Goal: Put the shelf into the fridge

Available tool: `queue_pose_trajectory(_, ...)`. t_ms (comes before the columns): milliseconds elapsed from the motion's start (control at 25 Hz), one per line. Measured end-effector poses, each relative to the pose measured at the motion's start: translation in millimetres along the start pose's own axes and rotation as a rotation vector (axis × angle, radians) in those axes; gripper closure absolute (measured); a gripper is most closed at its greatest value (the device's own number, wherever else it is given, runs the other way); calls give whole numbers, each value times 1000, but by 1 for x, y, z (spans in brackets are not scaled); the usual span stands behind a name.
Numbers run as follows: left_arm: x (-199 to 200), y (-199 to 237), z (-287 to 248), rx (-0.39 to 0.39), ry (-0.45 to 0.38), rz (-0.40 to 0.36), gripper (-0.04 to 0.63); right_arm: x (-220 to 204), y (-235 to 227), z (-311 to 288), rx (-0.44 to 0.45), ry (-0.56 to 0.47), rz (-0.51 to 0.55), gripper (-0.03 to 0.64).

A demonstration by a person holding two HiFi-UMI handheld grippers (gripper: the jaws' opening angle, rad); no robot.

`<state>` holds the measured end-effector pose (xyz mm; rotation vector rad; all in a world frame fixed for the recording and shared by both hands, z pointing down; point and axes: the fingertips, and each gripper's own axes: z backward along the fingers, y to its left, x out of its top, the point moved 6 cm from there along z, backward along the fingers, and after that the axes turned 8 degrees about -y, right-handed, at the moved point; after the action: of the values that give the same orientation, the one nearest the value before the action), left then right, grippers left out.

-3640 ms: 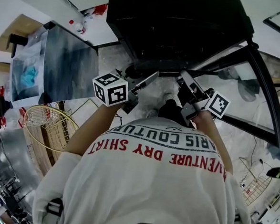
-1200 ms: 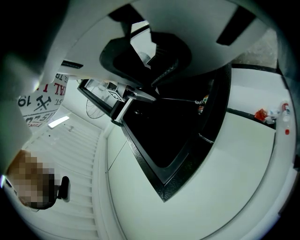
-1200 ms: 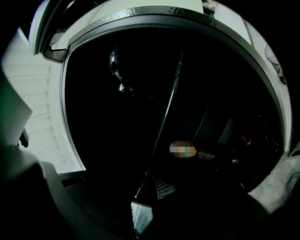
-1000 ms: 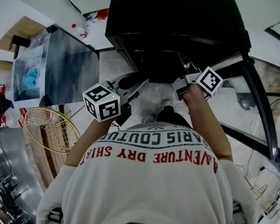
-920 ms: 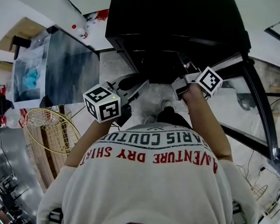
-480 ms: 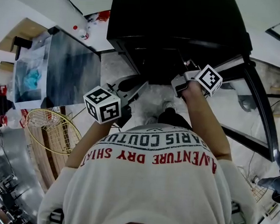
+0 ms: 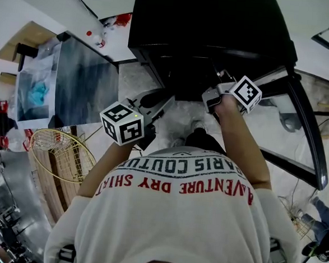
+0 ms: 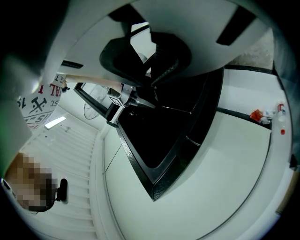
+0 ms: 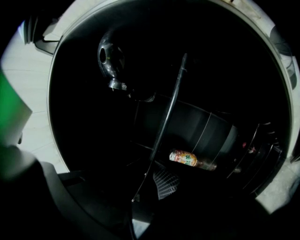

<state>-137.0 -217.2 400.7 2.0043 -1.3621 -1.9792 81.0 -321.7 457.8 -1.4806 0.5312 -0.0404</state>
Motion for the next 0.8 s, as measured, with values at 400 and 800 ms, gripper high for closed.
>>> queue_pose_trajectory(400, -4, -1, 0, -15, 6, -14, 535, -2, 6, 11, 4, 33, 96, 541)
queue_pose_trajectory(800, -6, -22, 6, -79, 1, -56, 535, -19, 35, 68, 54, 258, 528, 551)
